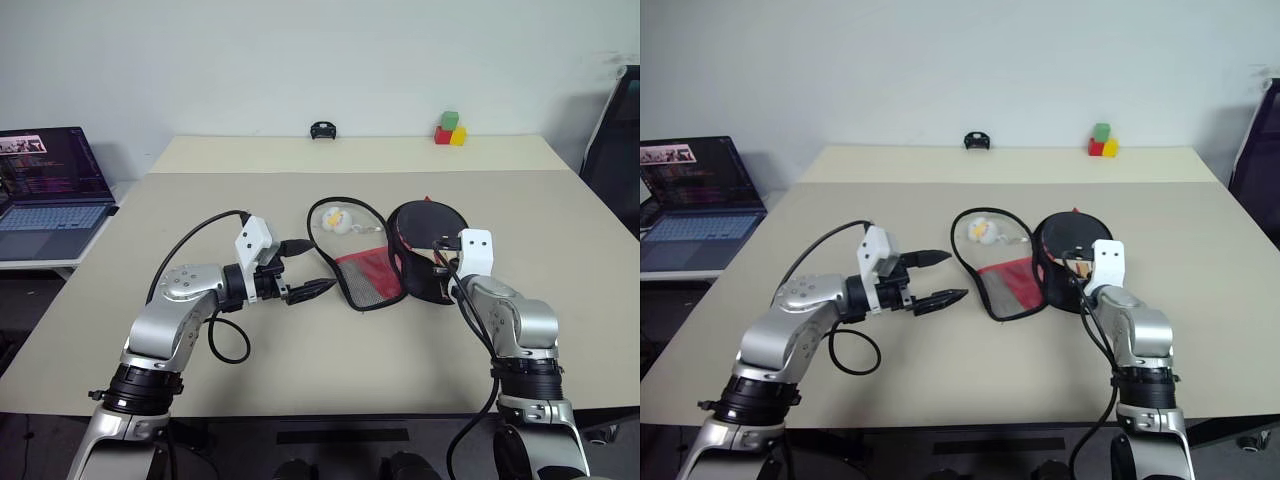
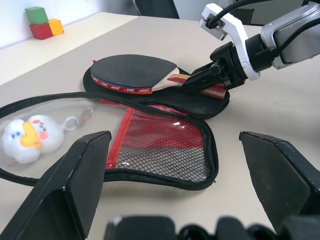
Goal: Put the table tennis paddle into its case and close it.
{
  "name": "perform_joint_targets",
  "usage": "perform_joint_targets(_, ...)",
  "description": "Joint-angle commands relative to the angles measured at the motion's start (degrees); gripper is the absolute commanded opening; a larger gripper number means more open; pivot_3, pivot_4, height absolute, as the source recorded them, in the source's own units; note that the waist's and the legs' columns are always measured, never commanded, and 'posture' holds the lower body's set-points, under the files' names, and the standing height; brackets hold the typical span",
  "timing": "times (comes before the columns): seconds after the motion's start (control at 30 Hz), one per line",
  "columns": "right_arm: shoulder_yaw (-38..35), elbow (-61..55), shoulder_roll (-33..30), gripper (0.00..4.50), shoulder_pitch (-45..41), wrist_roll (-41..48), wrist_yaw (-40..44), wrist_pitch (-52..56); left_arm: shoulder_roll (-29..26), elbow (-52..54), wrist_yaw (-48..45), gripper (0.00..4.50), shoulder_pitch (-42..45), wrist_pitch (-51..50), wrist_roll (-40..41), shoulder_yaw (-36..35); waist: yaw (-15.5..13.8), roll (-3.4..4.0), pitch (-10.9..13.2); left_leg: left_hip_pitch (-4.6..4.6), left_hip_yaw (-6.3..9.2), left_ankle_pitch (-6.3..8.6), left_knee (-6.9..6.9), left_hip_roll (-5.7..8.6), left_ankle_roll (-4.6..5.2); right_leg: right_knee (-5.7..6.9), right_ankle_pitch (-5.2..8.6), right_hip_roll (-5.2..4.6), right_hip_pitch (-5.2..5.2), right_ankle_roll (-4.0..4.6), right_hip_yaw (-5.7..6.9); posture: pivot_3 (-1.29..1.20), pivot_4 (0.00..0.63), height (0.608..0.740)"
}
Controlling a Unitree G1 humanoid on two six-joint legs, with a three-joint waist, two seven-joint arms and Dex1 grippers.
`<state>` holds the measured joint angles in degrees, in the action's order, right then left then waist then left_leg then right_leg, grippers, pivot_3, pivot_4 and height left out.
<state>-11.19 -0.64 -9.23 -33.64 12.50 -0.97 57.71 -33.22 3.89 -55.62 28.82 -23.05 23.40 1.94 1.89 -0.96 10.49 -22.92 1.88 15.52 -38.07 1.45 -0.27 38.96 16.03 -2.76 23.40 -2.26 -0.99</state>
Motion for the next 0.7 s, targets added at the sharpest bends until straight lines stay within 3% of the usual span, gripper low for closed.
perform_joint_targets(0.03, -0.31, -2.6, 0.5, 2.07, -1.54, 0.41, 0.05, -1.34, -0.24, 2.03, 0.35, 4.5, -0.03, 1.24, 0.02, -1.1, -0.01, 0.0, 0.0, 0.0, 0.0, 0.0, 0.0, -0.01, 0.0, 0.01, 0.0, 0.0, 0.0, 0.0, 0.0, 0.0, 0.15, 0.74)
perform_joint_targets(0.27, -0.33, -2.7, 0.58, 4.48, -1.59, 0.29, -0.04, -1.28, -0.23, 2.03, 0.36, 4.5, -0.04, 1.24, 0.02, -1.1, -0.05, 0.0, 0.0, 0.01, -0.01, 0.0, -0.01, 0.0, 0.0, 0.01, 0.0, 0.01, 0.0, 0.0, 0.01, 0.0, 0.15, 0.74)
perform_joint_targets(0.53, -0.84, -12.02, -6.96, 4.48, -3.19, 4.11, 7.05, 1.99, 0.23, -0.52, 3.4, 4.5, -0.65, 3.1, -1.97, -1.99, -0.09, -0.01, -0.01, 0.0, -0.01, 0.0, -0.01, 0.0, 0.0, -0.01, 0.0, 0.0, 0.0, 0.0, 0.02, 0.0, 0.15, 0.74)
perform_joint_targets(0.7, -1.75, -17.27, -14.49, 4.48, -1.56, 10.7, 17.6, 4.35, 0.85, -5.69, 7.29, 4.5, 0.15, 5.6, -4.56, -3.04, -0.08, -0.01, -0.01, 0.01, -0.02, 0.0, -0.02, -0.01, 0.01, 0.0, 0.0, 0.01, -0.02, 0.0, 0.02, 0.0, 0.15, 0.74)
